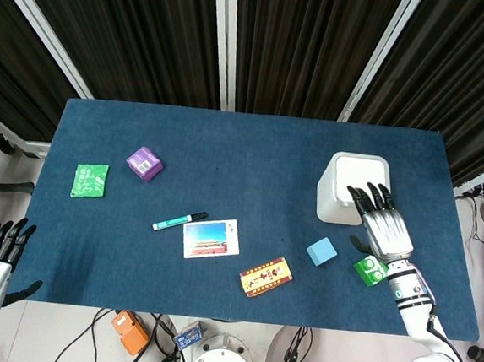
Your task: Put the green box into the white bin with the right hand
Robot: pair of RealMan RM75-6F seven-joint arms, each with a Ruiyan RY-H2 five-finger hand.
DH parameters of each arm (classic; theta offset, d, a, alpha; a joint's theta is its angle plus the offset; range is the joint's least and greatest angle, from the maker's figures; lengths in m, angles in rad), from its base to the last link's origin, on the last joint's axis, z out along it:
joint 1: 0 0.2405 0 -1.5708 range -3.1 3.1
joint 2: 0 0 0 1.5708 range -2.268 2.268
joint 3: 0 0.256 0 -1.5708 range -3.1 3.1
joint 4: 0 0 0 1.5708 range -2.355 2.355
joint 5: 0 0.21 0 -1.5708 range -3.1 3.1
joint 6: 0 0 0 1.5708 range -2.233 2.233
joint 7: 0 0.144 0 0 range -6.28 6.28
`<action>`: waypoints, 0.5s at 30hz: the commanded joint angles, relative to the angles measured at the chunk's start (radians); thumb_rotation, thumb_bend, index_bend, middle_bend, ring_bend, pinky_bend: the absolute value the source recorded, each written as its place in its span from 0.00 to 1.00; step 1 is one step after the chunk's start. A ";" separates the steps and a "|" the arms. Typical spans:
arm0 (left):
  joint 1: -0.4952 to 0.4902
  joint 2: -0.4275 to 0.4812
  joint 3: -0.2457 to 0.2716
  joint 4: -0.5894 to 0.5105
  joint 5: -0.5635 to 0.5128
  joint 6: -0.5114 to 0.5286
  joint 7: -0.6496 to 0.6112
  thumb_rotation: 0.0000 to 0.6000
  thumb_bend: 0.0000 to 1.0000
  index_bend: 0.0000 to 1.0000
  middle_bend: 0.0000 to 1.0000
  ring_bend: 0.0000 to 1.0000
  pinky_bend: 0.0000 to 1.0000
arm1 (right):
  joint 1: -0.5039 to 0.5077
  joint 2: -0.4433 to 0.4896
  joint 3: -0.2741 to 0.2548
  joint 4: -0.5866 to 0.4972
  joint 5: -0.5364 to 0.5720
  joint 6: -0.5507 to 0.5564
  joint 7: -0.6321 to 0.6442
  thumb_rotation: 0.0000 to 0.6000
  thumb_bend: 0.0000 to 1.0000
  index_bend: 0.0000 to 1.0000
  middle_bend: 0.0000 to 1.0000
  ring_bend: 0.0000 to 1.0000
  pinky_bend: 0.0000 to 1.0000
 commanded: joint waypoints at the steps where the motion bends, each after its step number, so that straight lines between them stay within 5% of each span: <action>1: 0.001 0.000 -0.001 0.000 0.000 0.002 -0.001 1.00 0.06 0.00 0.00 0.00 0.02 | 0.007 -0.004 -0.007 0.006 0.017 -0.013 -0.012 1.00 0.39 0.00 0.29 0.00 0.00; 8: 0.002 0.000 -0.001 0.002 0.001 0.003 -0.004 1.00 0.06 0.00 0.00 0.00 0.02 | -0.002 0.004 0.002 0.001 -0.009 0.036 0.024 1.00 0.39 0.00 0.27 0.00 0.00; 15: 0.002 0.001 -0.002 0.002 0.000 0.004 -0.006 1.00 0.06 0.00 0.00 0.00 0.02 | -0.068 0.026 0.000 0.025 -0.165 0.226 0.129 1.00 0.39 0.00 0.08 0.00 0.00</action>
